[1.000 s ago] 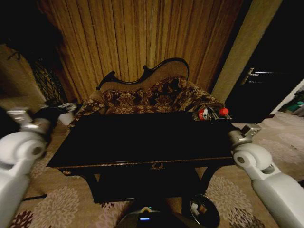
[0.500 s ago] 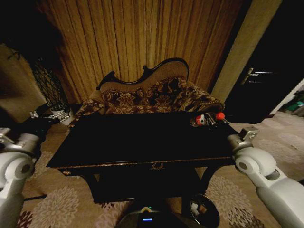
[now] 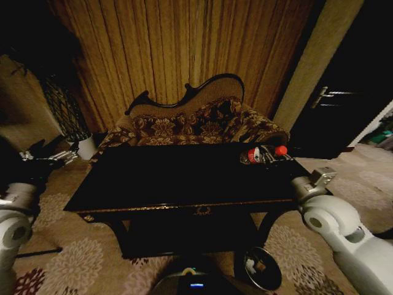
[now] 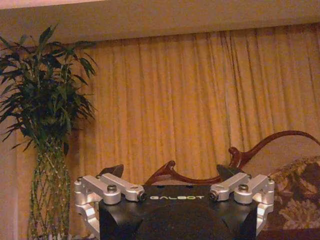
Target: Move to the front of the table and place the trash on the table into the trash bin.
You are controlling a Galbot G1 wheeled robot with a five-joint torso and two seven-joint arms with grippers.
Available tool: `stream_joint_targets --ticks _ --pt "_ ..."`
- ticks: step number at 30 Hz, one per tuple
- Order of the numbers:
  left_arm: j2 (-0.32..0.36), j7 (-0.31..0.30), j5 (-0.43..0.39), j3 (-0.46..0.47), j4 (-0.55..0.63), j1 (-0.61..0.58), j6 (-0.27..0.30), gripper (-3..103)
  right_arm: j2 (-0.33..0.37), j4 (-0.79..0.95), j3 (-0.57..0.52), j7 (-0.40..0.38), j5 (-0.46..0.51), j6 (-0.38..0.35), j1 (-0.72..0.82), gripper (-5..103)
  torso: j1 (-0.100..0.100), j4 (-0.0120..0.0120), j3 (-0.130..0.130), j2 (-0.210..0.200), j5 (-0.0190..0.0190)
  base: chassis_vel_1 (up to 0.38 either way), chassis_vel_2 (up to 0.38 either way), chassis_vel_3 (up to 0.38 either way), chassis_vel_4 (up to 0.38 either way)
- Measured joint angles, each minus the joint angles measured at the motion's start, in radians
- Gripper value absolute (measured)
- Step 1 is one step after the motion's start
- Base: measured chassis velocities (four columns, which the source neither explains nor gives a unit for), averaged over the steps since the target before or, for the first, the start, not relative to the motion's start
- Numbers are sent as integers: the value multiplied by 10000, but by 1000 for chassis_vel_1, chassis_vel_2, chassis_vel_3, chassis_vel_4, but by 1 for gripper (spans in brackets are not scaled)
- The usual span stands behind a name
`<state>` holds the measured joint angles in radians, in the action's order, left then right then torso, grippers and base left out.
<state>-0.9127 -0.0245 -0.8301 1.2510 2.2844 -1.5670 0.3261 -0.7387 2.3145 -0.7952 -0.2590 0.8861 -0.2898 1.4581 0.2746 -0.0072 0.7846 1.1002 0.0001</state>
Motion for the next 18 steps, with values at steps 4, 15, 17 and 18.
stream_joint_targets --ticks 4,15,17,18 --pt "-1 57 -12 1 22 -17 -10 100 -22 13 -58 -2 1 11 19 28 -4 0 -2 2 -2 201 -228 -204 187" --pt "-49 35 -20 -217 70 83 -29 100 -480 -156 -108 50 -73 273 340 28 -5 0 -1 2 -2 181 -168 -171 174" --pt "-79 -16 -23 -246 127 69 -29 100 -608 -207 -63 71 -70 328 429 28 -6 -2 -2 2 -2 107 -97 -133 99" --pt "-109 -41 -29 -250 197 34 -29 100 -758 -280 -17 98 -67 356 517 28 -7 -2 -3 3 -1 97 -77 -73 73"
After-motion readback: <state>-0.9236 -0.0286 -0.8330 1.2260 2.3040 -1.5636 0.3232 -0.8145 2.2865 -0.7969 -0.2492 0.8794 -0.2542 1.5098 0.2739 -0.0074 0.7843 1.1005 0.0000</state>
